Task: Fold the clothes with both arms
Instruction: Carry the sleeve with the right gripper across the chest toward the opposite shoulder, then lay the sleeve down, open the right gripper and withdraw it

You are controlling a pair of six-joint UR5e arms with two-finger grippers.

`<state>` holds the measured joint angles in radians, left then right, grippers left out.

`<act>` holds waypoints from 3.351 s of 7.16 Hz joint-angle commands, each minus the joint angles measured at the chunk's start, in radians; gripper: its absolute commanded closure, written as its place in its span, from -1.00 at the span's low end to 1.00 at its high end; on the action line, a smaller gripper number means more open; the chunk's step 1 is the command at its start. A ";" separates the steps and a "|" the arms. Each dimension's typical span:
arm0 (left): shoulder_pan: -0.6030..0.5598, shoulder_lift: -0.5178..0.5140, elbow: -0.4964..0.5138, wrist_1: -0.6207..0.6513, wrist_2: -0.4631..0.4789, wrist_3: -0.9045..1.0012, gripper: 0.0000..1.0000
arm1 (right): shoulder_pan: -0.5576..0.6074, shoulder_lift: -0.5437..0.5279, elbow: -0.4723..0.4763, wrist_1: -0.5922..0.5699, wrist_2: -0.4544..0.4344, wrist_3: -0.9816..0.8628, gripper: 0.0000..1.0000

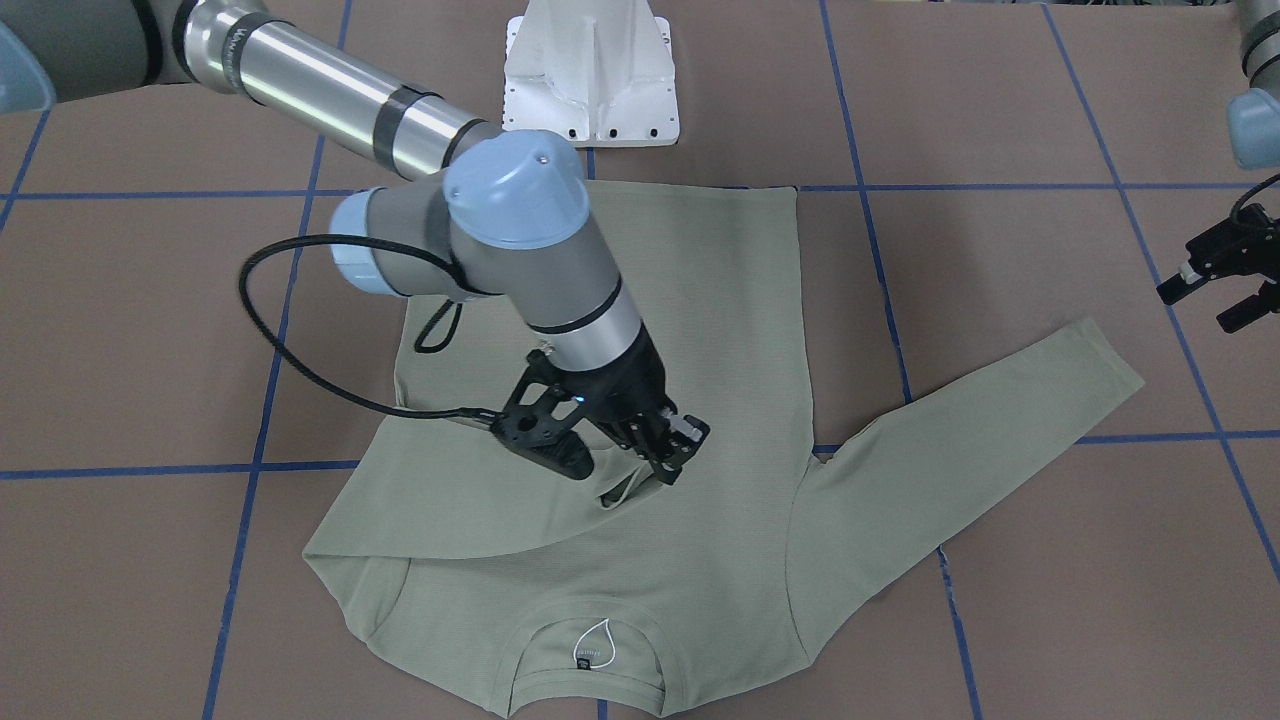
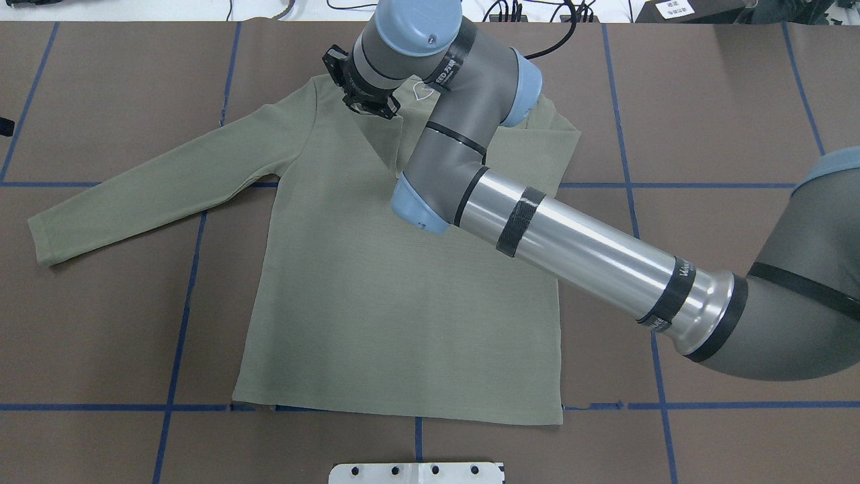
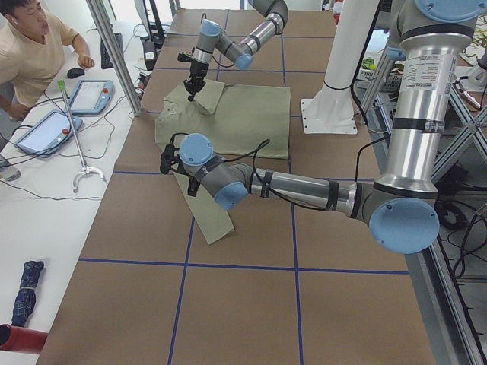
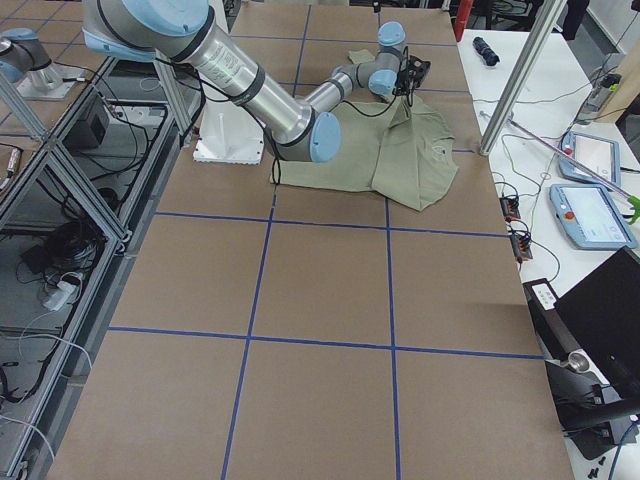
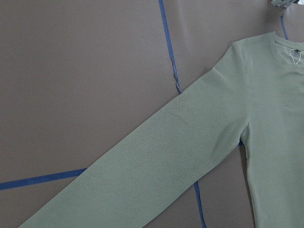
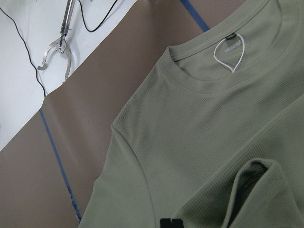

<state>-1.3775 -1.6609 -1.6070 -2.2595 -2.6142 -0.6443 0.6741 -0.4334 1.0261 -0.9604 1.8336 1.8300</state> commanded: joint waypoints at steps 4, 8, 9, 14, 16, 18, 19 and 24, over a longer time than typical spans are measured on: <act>0.000 0.001 0.002 0.003 -0.001 0.000 -1.00 | -0.102 0.094 -0.084 0.078 -0.120 0.000 1.00; 0.000 0.010 0.001 0.003 -0.015 0.000 -1.00 | -0.110 0.116 -0.141 0.100 -0.197 0.000 1.00; 0.000 0.010 0.002 0.003 -0.015 0.000 -1.00 | -0.113 0.126 -0.177 0.123 -0.221 0.000 1.00; 0.023 -0.006 0.059 -0.002 -0.003 0.012 -1.00 | -0.111 0.141 -0.137 0.137 -0.274 0.040 -1.00; 0.044 -0.034 0.126 0.000 0.111 0.003 -1.00 | -0.004 -0.110 0.108 0.125 -0.140 0.028 -1.00; 0.058 -0.056 0.218 -0.002 0.154 0.003 -1.00 | 0.088 -0.225 0.185 0.117 -0.001 0.006 -1.00; 0.063 -0.086 0.278 -0.002 0.154 -0.014 -1.00 | 0.102 -0.308 0.266 0.121 0.001 -0.017 -1.00; 0.172 -0.060 0.372 -0.060 0.219 -0.008 -0.84 | 0.151 -0.505 0.403 0.118 0.042 -0.048 -1.00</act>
<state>-1.2168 -1.7334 -1.2474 -2.3152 -2.4141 -0.6552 0.7971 -0.8497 1.3596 -0.8401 1.8537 1.7847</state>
